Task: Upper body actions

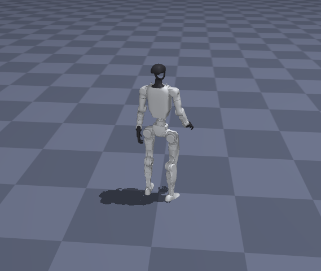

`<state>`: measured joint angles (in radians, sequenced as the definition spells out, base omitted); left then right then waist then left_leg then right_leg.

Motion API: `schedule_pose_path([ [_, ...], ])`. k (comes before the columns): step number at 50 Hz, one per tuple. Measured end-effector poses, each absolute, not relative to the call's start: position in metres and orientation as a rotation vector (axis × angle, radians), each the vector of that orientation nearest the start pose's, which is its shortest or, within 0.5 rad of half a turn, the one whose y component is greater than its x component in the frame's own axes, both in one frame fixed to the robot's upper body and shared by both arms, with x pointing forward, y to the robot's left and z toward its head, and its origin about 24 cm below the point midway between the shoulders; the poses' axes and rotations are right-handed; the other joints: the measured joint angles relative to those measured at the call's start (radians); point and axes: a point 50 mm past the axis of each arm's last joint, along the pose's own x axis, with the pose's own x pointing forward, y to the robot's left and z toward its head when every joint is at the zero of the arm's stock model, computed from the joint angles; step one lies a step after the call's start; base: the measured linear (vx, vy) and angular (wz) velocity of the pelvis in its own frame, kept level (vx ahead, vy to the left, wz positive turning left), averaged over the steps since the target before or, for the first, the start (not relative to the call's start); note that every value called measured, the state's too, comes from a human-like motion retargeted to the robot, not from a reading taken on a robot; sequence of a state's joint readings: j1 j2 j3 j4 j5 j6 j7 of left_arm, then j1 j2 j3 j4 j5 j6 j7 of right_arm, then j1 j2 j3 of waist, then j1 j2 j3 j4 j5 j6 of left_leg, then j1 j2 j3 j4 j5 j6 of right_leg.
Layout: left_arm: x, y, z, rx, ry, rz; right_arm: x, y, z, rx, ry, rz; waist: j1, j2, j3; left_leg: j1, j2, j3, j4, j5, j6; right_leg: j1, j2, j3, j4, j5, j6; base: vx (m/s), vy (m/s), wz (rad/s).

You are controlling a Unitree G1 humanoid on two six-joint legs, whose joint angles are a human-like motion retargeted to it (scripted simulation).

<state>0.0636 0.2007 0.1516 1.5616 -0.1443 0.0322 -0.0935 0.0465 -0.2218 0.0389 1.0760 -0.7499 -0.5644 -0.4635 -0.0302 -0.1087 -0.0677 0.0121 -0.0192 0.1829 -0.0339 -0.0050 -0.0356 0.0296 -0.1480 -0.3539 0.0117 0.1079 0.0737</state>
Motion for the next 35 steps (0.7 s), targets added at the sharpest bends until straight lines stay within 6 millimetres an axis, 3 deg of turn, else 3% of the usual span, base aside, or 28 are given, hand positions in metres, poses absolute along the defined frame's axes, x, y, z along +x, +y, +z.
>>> schedule_pose_path([
  [4,-0.018,0.227,-0.173,-0.171,1.600,0.335,0.078,-0.198,-0.163,-0.723,0.947,0.436,0.001,0.003,-0.009,-0.004,0.000,0.002,-0.001,-0.001,-0.001,-0.006,-0.001,0.002,0.000,0.001,0.000,0.00,0.00,0.00],
  [7,-0.019,0.225,-0.173,-0.190,1.601,0.339,0.020,-0.192,-0.178,-0.577,1.387,0.620,-0.001,0.007,-0.019,-0.008,0.001,0.003,-0.001,-0.001,-0.001,-0.010,-0.001,0.003,0.000,0.000,0.001,0.00,0.00,0.00],
  [10,-0.019,0.223,-0.174,-0.196,1.601,0.333,-0.018,-0.186,-0.177,-0.443,1.598,0.655,-0.008,0.013,-0.022,-0.009,0.002,0.002,0.001,-0.003,-0.001,-0.009,0.001,0.003,0.000,-0.002,0.002,0.00,0.00,0.00],
  [13,-0.015,0.223,-0.174,-0.177,1.603,0.312,-0.038,-0.180,-0.176,-0.401,1.663,0.604,0.045,0.012,-0.018,-0.001,0.012,0.054,0.000,-0.011,-0.004,-0.022,0.004,0.058,0.013,-0.010,0.005,-0.01,-0.03,-0.77],
  [15,-0.014,0.224,-0.174,-0.148,1.606,0.291,-0.044,-0.175,-0.176,-0.387,1.663,0.556,0.070,0.009,-0.016,0.003,0.016,0.075,0.000,-0.015,-0.006,-0.027,0.004,0.079,0.018,-0.012,0.007,0.00,-0.06,-0.60],
  [19,-0.014,0.225,-0.174,-0.103,1.608,0.258,-0.038,-0.174,-0.178,-0.405,1.603,0.485,0.040,0.013,-0.015,-0.003,0.017,0.034,0.002,-0.009,-0.005,-0.027,-0.016,0.046,0.021,-0.003,0.025,0.00,-0.04,0.45],
  [27,-0.016,0.223,-0.174,-0.120,1.617,0.252,-0.021,-0.177,-0.179,-0.499,1.548,0.625,-0.063,0.009,0.000,-0.008,0.000,-0.061,0.001,0.002,0.000,-0.008,-0.027,-0.054,0.008,0.013,0.021,0.00,-0.03,0.59],
  [35,-0.016,0.224,-0.174,-0.126,1.611,0.258,-0.024,-0.170,-0.180,-0.545,1.543,0.654,-0.052,-0.003,-0.002,-0.009,-0.007,-0.060,0.002,0.000,0.006,-0.003,-0.029,-0.053,0.009,0.007,0.028,0.02,-0.02,-0.01],
])
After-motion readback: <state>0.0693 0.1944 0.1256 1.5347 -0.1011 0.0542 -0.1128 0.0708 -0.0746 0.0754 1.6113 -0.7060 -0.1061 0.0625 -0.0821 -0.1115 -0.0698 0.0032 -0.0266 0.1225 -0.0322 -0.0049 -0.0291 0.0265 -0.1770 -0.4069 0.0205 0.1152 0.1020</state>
